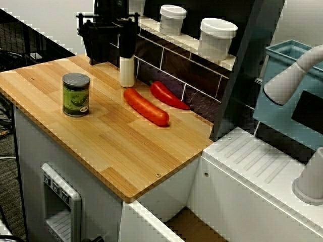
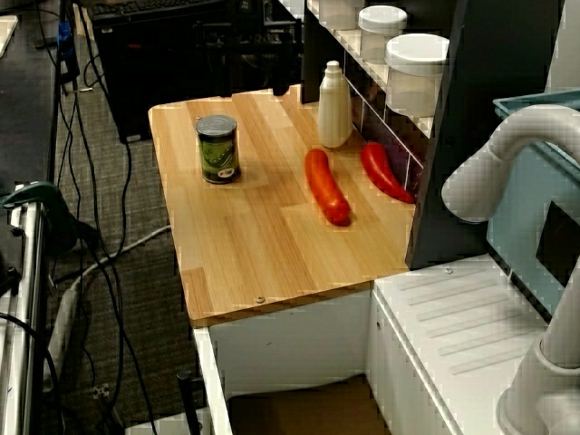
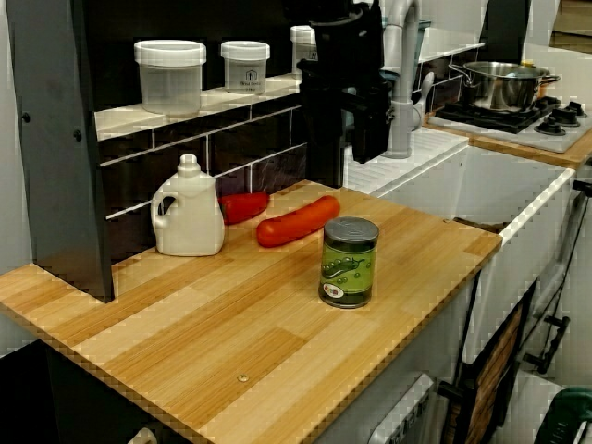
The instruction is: Push into sink
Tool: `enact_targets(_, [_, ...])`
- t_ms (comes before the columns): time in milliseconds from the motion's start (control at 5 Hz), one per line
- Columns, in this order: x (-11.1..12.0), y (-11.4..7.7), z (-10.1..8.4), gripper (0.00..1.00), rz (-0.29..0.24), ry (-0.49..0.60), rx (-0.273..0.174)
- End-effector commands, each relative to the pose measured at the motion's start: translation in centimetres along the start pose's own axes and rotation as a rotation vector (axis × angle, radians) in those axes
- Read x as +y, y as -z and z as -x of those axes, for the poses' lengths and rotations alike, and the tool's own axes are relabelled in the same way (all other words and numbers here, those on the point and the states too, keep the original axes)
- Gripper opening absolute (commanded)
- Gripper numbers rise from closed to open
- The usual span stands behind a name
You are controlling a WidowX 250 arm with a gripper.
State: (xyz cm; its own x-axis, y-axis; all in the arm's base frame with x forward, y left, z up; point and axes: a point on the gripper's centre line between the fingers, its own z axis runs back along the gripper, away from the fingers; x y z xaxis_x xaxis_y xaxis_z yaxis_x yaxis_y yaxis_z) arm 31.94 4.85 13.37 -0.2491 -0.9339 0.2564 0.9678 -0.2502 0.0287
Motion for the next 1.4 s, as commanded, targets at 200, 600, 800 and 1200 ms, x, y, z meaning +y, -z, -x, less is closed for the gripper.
enact_targets(200, [-1.4,-0.9,4.0,1.00,-0.025,-0.020,0.030])
enact_targets(600, [-2.5,-0.6,5.1,1.00,-0.004,-0.009,0.021])
enact_targets(800, [-2.9,-1.4,6.3,1.00,-0.005,-0.052,0.008])
enact_targets(1200, [-3.8,-1.7,9.4,1.00,-0.005,-0.146,0.009])
